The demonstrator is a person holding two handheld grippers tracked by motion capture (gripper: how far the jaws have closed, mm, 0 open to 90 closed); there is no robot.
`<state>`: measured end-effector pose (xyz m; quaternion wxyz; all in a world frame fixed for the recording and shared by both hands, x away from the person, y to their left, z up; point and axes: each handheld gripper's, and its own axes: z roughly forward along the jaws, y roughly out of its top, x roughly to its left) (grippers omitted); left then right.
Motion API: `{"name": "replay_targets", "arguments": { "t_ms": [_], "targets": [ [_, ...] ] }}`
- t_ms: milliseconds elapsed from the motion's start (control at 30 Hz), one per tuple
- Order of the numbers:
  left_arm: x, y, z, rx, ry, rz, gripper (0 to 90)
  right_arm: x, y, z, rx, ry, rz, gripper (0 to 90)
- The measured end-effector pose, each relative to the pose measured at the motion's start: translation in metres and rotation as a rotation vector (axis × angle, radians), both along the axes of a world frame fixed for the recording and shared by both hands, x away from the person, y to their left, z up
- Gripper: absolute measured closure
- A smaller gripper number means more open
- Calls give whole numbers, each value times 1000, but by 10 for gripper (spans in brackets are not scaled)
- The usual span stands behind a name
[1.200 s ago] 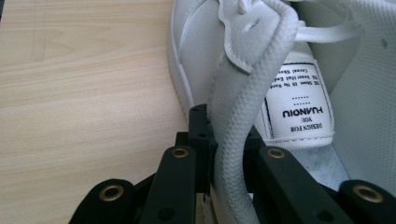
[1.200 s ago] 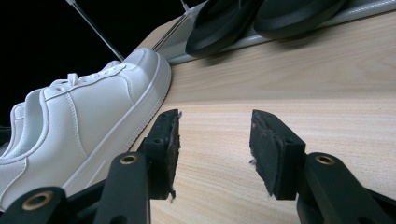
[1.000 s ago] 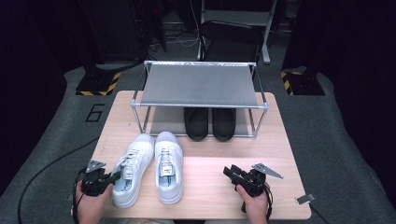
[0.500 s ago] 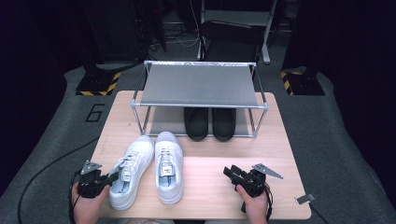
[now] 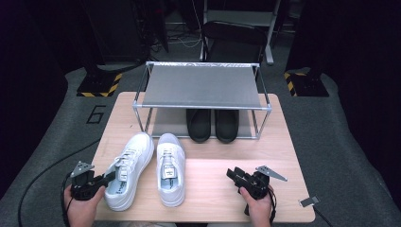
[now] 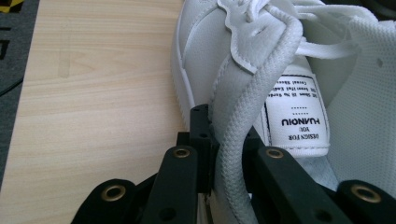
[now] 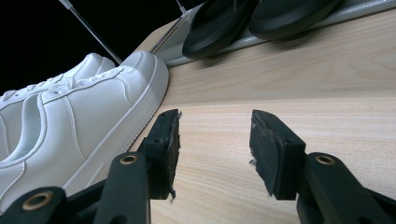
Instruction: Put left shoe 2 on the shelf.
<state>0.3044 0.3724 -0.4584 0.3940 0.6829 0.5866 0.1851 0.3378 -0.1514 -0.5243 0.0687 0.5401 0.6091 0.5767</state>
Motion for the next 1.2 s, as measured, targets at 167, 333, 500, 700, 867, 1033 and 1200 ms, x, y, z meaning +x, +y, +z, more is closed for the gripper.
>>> {"name": "replay_targets", "arguments": {
  "t_ms": [167, 333, 500, 700, 867, 1033, 1200],
  "targets": [
    [-1, 4, 5, -8, -9, 1, 830, 0, -1, -1, -5, -11, 0, 525],
    [-2, 7, 12, -10, -16, -1, 830, 1, -1, -1, -5, -5, -2, 525],
    [-4, 9, 18, -9, -31, 0, 829, 0, -2, -2, -1, 1, -8, 525],
    [-6, 10, 27, -23, -47, -9, 829, 1, -2, -2, 0, 0, -7, 525],
    [-7, 10, 35, -29, -54, -13, 829, 1, -3, -2, 8, -4, -10, 525],
    [-8, 10, 42, -40, -72, -9, 829, 0, -4, -1, 12, 3, -18, 525],
    [-9, 10, 51, -35, -94, -12, 829, 0, -5, -2, 15, -1, -23, 525]
  ]
}}
